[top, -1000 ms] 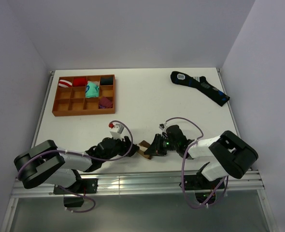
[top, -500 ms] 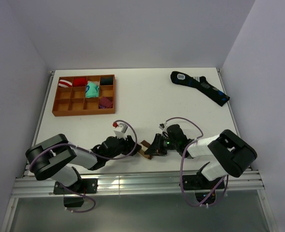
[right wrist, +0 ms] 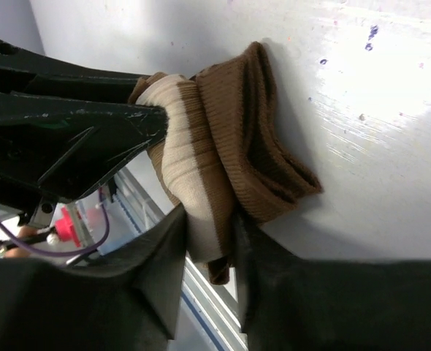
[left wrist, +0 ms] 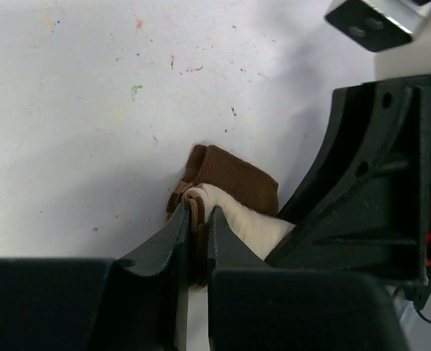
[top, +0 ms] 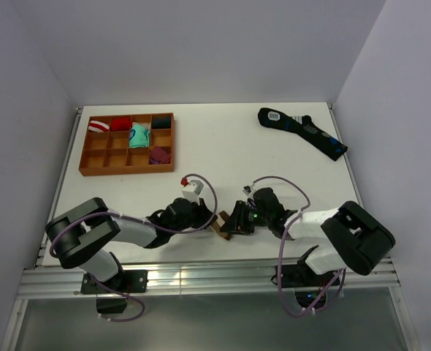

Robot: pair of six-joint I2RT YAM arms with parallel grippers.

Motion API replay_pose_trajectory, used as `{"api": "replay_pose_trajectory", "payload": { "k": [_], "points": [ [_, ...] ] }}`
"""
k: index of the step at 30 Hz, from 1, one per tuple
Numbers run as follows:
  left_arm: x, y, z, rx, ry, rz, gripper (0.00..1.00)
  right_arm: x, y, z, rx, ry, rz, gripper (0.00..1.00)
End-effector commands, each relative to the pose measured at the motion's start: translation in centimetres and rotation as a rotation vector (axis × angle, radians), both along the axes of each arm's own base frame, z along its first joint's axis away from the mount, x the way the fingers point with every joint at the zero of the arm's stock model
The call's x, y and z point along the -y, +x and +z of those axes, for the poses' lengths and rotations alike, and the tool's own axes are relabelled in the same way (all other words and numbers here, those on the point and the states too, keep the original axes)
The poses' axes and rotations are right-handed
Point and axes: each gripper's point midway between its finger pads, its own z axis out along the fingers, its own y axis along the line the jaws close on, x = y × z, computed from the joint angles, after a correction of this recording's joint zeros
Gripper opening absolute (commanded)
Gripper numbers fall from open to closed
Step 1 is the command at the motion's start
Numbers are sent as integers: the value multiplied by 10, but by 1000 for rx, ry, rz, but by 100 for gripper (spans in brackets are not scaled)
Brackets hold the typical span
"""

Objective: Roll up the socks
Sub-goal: Roll the sock at the center of the board.

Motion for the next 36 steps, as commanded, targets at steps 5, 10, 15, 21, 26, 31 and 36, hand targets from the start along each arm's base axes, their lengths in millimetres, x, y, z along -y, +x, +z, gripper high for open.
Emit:
{"api": "replay_pose_trajectory", "payload": {
  "k": [5, 10, 15, 21, 26, 31, 36],
  "points": [
    [-17, -18, -47, -176, 299, -42, 3, 51, -5, -48, 3, -387, -78, 48],
    [-26, -25, -49, -230, 383, -49, 3, 60, 13, -35, 90, -438, -144, 53],
    [-28, -28, -47, -253, 424, -70, 3, 66, 25, -16, 174, -438, -209, 54],
    [-32, -36, -47, -287, 471, -112, 2, 64, 40, 15, 327, -407, -259, 55],
    [-30, -35, -42, -281, 478, -131, 2, 53, 43, 38, 436, -373, -249, 57],
    [-30, -39, -43, -294, 490, -161, 2, 29, 37, 59, 566, -331, -165, 61],
    [-30, -42, -47, -310, 504, -189, 2, 8, 24, 64, 662, -370, -86, 63]
  ]
}}
